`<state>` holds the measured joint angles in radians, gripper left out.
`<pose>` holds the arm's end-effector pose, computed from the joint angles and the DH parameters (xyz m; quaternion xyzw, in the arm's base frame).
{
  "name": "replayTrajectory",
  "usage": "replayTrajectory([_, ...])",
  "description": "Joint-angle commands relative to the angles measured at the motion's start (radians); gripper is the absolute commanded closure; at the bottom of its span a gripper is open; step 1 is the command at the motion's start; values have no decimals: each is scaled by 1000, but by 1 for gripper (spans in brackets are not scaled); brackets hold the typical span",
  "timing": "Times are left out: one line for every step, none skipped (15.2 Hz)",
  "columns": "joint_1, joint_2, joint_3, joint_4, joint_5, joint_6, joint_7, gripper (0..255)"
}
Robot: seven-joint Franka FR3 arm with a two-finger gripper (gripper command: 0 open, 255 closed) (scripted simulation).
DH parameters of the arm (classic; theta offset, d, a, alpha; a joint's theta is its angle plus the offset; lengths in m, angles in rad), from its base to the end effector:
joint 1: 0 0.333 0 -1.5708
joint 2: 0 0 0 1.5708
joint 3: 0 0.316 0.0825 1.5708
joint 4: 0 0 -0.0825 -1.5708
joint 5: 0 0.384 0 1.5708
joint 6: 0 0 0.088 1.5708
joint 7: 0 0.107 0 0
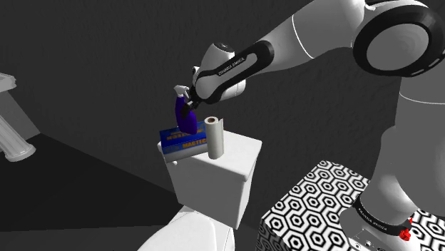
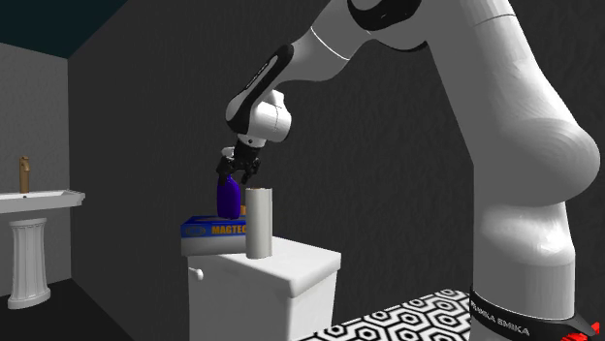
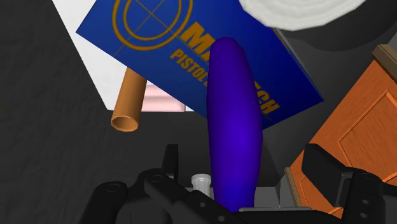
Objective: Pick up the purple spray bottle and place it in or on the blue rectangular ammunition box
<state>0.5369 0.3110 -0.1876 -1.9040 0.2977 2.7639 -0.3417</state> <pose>0.6223 0.2238 0.4011 -0.9333 -0.2236 -0.2732 0.0654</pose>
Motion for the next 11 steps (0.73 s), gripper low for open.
replayTrajectory([9,-54,-13,-31,-21,-22,13,0])
replayTrajectory([16,-87,-22,-48,-36,-37,24,0])
replayTrajectory([20,-114,-28,-61,-49,-49,33,0])
replayTrajectory([20,-114,-27,-61,-50,-49,33,0])
replayTrajectory([20,-114,-27,-61,-50,-49,33,0])
replayTrajectory([20,-114,-27,-61,-50,-49,33,0])
replayTrajectory([20,-114,-27,-61,-50,-49,33,0])
replayTrajectory([20,-114,-27,-61,-50,-49,33,0])
replayTrajectory([20,-114,-27,-61,-50,-49,33,0])
replayTrajectory([20,-114,-27,-61,-50,-49,33,0])
replayTrajectory([20,-114,-27,-61,-50,-49,33,0])
